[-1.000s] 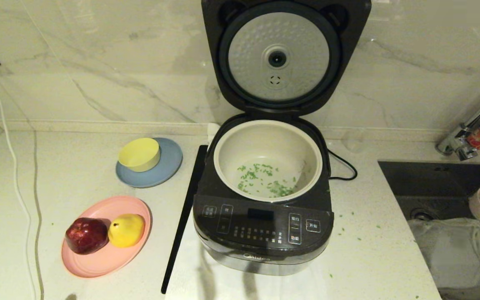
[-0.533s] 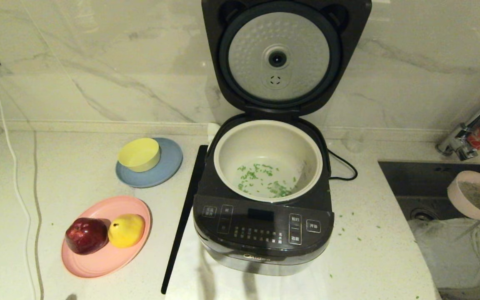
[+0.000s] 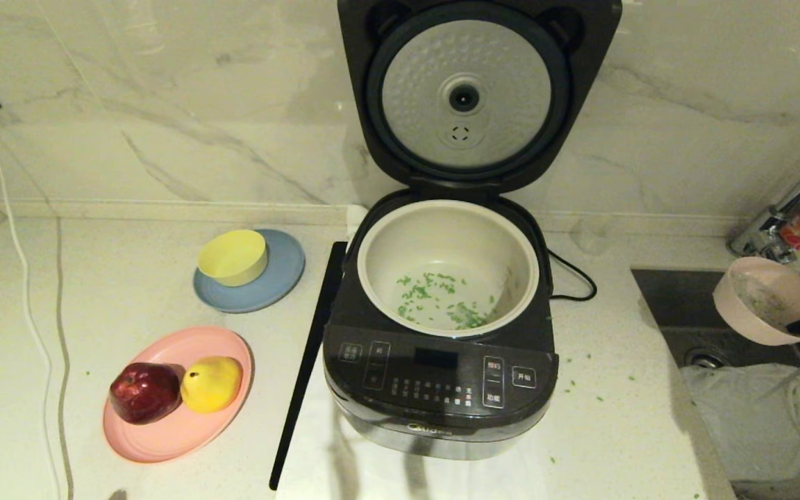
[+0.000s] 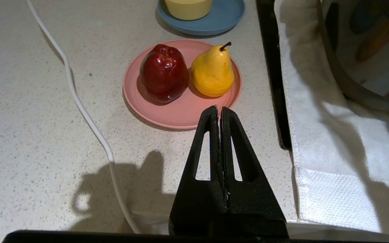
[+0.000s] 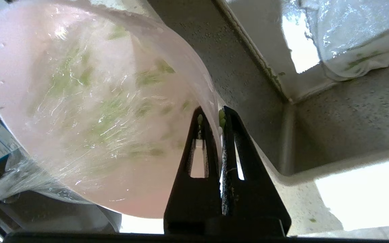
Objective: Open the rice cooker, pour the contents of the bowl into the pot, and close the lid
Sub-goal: Pour the water from the bowl into the rice cooker
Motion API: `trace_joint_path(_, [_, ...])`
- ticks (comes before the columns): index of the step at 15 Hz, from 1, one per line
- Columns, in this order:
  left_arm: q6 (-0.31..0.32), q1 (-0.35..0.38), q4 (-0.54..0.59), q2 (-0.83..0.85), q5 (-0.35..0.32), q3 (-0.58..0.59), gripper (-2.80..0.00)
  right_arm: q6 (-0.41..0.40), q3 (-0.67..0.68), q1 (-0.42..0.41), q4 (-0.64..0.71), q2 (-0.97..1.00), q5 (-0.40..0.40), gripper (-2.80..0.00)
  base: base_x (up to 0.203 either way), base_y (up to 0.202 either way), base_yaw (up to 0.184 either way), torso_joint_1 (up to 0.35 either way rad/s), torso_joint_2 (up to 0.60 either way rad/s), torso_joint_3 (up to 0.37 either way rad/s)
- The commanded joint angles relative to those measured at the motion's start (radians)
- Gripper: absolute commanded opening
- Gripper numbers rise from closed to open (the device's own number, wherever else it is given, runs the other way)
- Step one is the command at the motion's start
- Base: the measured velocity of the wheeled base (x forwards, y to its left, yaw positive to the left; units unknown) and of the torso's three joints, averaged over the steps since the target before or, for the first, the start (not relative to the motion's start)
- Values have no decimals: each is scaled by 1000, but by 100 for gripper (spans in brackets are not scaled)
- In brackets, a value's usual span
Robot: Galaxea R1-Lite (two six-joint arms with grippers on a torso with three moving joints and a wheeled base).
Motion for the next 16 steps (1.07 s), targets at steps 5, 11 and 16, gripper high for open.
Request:
trace_joint_path(5, [1,2,-1,0,0,9,-280,6,-32,256,91,-117,-26,-280,0,0,0,0,0,0])
trace_joint_path(11, [1,0,-1,0,0,9,-280,18,-122,397,183,-120,-64,-280,0,0,0,0,0,0])
trace_joint_path(16, [1,1,-1,-1,0,9,-280,29,-213,474,271,-122,-67,-280,0,0,0,0,0,0])
